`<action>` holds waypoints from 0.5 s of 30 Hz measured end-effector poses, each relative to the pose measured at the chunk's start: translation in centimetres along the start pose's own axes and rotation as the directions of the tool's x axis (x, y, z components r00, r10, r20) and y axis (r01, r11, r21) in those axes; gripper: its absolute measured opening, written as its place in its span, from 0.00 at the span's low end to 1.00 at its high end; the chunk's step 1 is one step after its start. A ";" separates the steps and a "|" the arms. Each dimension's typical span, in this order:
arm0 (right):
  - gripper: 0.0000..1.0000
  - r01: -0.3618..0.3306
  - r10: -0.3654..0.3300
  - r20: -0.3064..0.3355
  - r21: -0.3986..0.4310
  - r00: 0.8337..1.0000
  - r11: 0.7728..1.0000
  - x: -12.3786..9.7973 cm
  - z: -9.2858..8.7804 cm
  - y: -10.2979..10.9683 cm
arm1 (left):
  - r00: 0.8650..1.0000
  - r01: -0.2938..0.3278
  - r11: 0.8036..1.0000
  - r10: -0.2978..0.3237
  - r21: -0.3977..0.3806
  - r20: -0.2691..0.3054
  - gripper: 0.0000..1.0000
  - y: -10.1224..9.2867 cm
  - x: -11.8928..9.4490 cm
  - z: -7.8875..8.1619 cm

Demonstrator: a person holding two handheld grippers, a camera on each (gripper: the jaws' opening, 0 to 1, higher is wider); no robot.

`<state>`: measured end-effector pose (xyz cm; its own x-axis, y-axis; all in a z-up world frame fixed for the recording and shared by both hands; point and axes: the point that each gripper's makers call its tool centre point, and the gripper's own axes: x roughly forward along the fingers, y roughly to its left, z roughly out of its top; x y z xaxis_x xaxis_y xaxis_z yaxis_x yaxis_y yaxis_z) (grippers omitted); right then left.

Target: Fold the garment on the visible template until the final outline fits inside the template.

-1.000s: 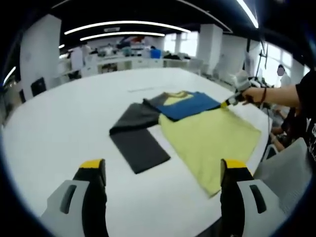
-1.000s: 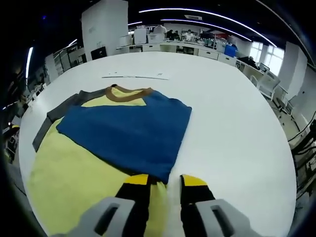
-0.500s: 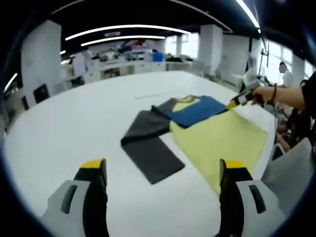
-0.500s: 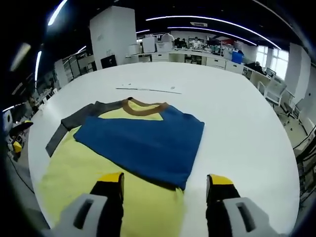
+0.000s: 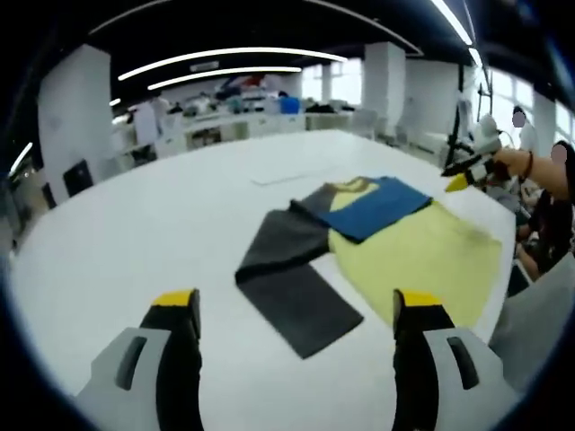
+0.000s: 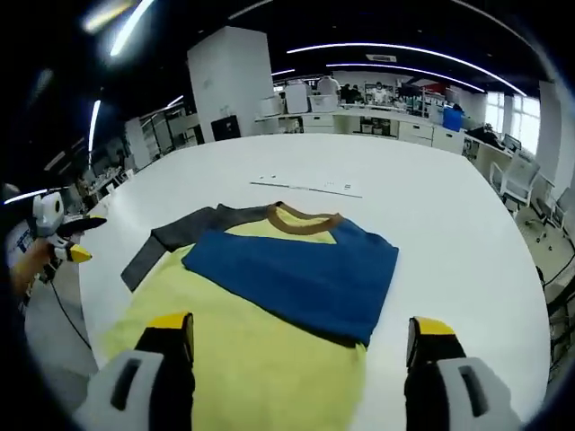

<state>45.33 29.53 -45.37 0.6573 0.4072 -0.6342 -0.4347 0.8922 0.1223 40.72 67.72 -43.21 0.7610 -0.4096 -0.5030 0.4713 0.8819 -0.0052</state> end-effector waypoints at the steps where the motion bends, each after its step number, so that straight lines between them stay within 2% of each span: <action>1: 1.00 -0.006 0.006 0.001 -0.001 1.000 1.000 -0.2 0.1 0.3 | 1.000 0.001 1.000 -0.001 -0.004 0.004 0.83 0.1 0.1 0.1; 10: 1.00 -0.081 0.082 0.049 -0.018 0.995 0.997 -2.5 1.6 2.9 | 1.000 0.005 1.000 -0.004 -0.010 0.025 0.77 1.6 2.3 1.1; 15: 1.00 -0.112 0.110 0.098 0.013 0.989 0.994 -3.5 2.5 3.9 | 1.000 -0.012 1.000 0.013 -0.021 0.009 0.63 2.8 3.6 0.6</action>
<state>42.84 32.05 -40.75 0.6623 0.5200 -0.5394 -0.4973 0.8436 0.2027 45.07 68.60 -44.51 0.7710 -0.4007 -0.4949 0.4526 0.8915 -0.0168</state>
